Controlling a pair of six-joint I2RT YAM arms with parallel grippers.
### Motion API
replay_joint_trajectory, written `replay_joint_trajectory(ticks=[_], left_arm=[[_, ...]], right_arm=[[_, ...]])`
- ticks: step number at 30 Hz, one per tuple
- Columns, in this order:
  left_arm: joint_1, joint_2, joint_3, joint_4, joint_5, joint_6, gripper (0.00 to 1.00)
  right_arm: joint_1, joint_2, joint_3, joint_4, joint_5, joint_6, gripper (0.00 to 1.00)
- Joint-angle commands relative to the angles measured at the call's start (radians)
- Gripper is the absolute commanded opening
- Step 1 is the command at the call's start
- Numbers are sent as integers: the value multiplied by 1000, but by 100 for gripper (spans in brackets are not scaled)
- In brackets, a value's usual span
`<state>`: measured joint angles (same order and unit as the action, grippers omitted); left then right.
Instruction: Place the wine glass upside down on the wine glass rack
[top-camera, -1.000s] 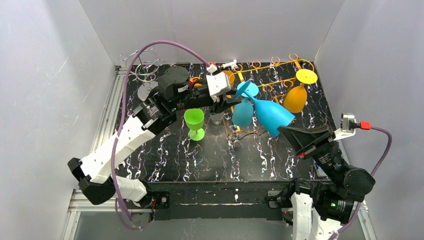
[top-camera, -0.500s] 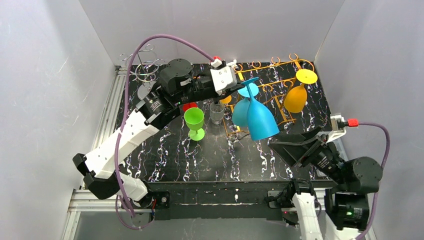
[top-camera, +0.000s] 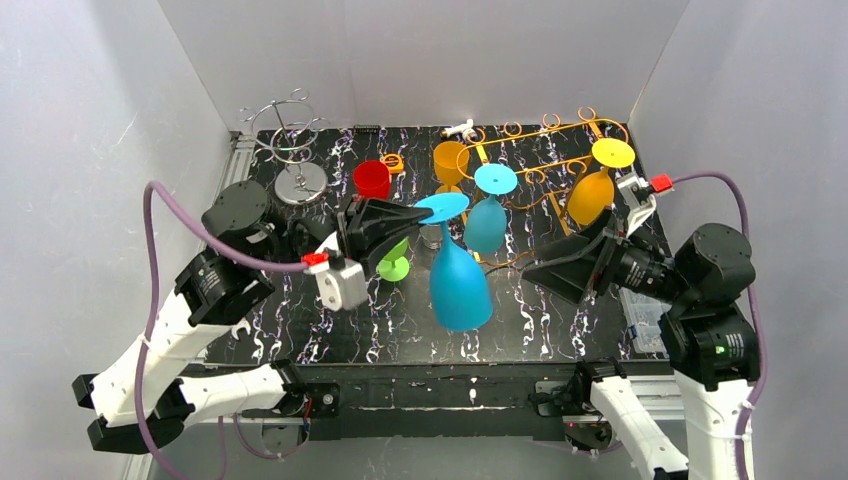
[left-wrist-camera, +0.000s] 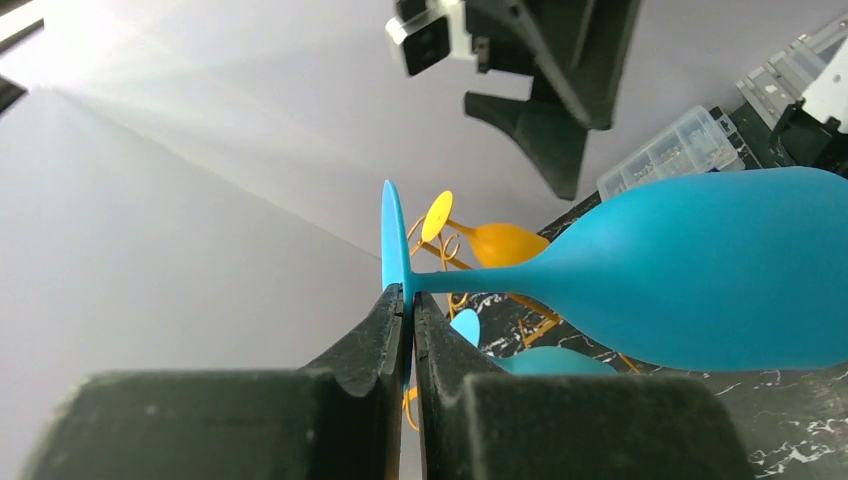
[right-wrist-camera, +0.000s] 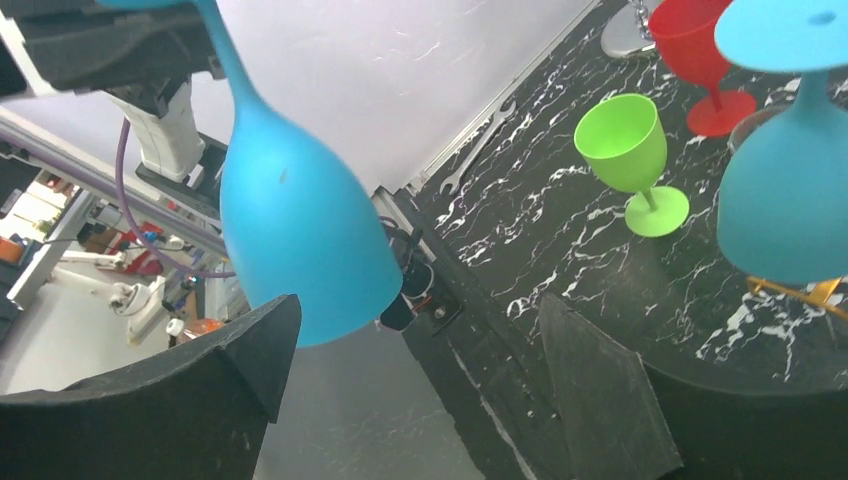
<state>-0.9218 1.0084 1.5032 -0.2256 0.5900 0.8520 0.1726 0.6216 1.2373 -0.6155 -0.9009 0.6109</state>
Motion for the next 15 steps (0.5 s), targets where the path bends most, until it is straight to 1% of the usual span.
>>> replay_joint_trajectory(ticks=[1, 6, 9, 13, 15], left_arm=[[-43, 4, -56, -14, 38, 159, 0], [-92, 25, -75, -9, 29, 255, 0], [-109, 49, -79, 19, 25, 284, 0], [-113, 89, -56, 56, 11, 295, 0], [-114, 103, -48, 80, 11, 303, 0]], right_arm=[[7, 21, -23, 208, -64, -11, 98], [24, 35, -83, 371, -86, 53, 98], [31, 40, -128, 459, -100, 82, 98], [33, 57, -148, 498, -114, 69, 98], [42, 74, -143, 473, -109, 20, 98]])
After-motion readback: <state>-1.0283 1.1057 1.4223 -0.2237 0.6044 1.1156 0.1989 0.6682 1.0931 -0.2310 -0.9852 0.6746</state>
